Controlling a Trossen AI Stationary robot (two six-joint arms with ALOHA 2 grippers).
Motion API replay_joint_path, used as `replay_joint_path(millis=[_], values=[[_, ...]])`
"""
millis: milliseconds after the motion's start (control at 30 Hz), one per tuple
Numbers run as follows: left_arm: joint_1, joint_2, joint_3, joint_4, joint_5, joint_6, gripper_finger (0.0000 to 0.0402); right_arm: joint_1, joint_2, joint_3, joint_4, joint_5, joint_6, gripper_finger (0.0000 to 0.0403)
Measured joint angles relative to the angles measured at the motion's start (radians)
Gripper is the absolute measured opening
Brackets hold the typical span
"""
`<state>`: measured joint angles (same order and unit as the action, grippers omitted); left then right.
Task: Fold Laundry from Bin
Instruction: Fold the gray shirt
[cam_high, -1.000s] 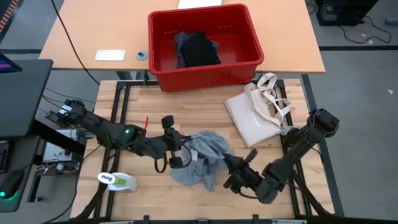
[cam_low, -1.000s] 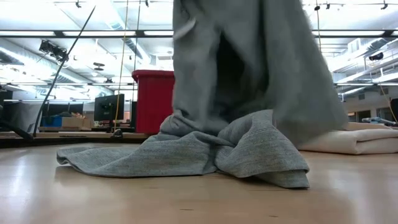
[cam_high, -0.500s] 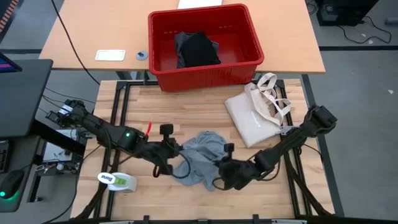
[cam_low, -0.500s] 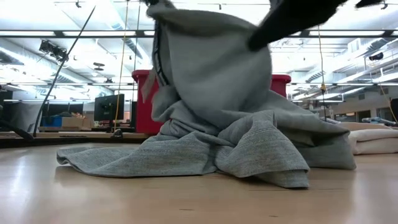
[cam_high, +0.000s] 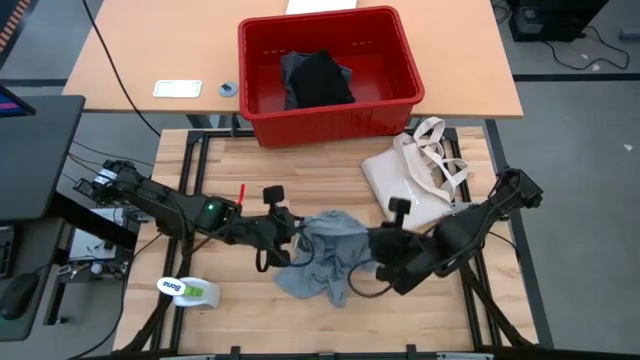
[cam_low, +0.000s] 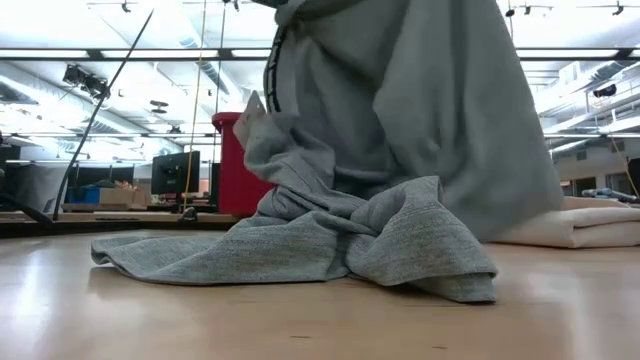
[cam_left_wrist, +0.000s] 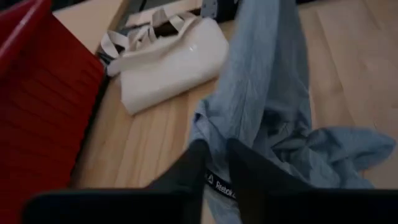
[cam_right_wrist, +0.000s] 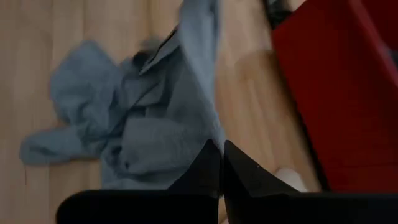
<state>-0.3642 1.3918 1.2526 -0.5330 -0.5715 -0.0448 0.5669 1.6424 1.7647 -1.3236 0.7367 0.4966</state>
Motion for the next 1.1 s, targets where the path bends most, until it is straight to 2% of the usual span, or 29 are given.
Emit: replay_joint_path(millis=[200,300,400,567,767,900,1000,1100], values=[[-0.004,0.000,0.000,-0.003,-0.027,-0.022,0.0219,-0.056,0.000,0.155,-0.053,0.010,0.024,0.0009],[-0.024,0.000,0.000,-0.002,-0.063,-0.069,0.0269,-0.098,0.000,0.217,-0.088,0.036,0.010,0.0009],[-0.073,0.000,0.000,-0.016,-0.090,-0.117,0.0287,-0.142,0.000,0.279,-0.106,0.038,-0.024,0.0009],[-0.131,0.048,-0.060,-0.010,-0.088,-0.299,0.0290,-0.192,0.000,0.374,-0.071,0.098,-0.130,0.0009],[-0.147,0.165,-0.176,0.116,-0.085,-0.476,0.0290,-0.203,0.000,0.448,0.284,0.234,-0.338,0.0012],[-0.145,0.226,-0.184,0.221,-0.090,-0.489,0.0290,-0.189,0.004,0.448,0.564,0.289,-0.589,0.0012],[-0.143,0.252,-0.184,0.332,-0.100,-0.473,0.0290,-0.174,0.022,0.448,0.788,0.377,-0.812,0.0012],[-0.143,0.253,-0.183,0.396,-0.155,-0.459,0.0290,-0.164,0.044,0.448,1.040,0.458,-1.068,0.0012]])
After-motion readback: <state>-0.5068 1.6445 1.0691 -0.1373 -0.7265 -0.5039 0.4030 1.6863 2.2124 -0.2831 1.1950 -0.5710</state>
